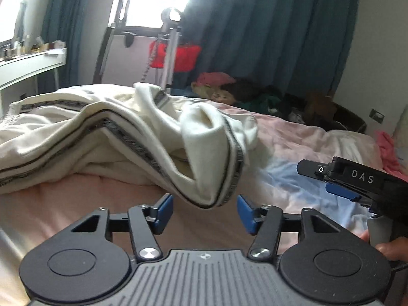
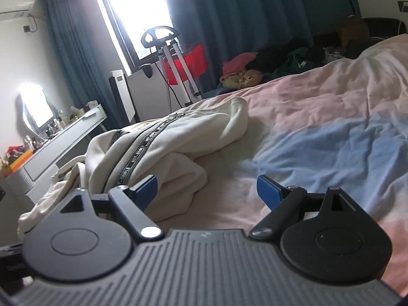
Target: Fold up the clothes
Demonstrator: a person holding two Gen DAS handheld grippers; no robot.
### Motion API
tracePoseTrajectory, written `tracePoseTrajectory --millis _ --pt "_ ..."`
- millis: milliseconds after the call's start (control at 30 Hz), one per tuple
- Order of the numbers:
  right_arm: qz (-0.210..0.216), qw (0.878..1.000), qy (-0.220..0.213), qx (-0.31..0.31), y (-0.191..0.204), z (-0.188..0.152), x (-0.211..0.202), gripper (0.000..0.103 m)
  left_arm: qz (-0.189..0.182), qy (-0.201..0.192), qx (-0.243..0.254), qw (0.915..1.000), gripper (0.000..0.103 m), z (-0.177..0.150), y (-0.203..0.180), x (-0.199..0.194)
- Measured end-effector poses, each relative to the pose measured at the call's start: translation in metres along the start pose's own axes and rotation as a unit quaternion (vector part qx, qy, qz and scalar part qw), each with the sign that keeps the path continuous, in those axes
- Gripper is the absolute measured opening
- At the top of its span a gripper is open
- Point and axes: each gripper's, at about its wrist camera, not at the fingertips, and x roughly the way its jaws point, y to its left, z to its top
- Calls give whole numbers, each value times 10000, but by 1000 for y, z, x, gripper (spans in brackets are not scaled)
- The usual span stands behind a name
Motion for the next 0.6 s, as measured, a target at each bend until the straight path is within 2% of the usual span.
tracePoseTrajectory --millis 67,167,267,433,533,600 --pt "15 9999 73 -83 6 7 10 86 18 -58 -181 9998 62 4 7 -3" --pt "44 9995 102 -284 22 29 34 85 99 -241 -397 9989 73 11 19 -8" --pt "40 9985 89 -545 45 60 69 85 266 -414 -568 9972 74 17 33 -9" --pt "-271 9942 722 -743 94 111 173 83 657 -516 -924 9922 74 21 62 -1" --pt "-338 9907 1043 -808 112 124 232 82 683 -490 -1232 9888 75 18 82 8" --pt "-597 9853 1359 -842 117 126 273 82 671 -366 -1399 9872 75 16 92 19"
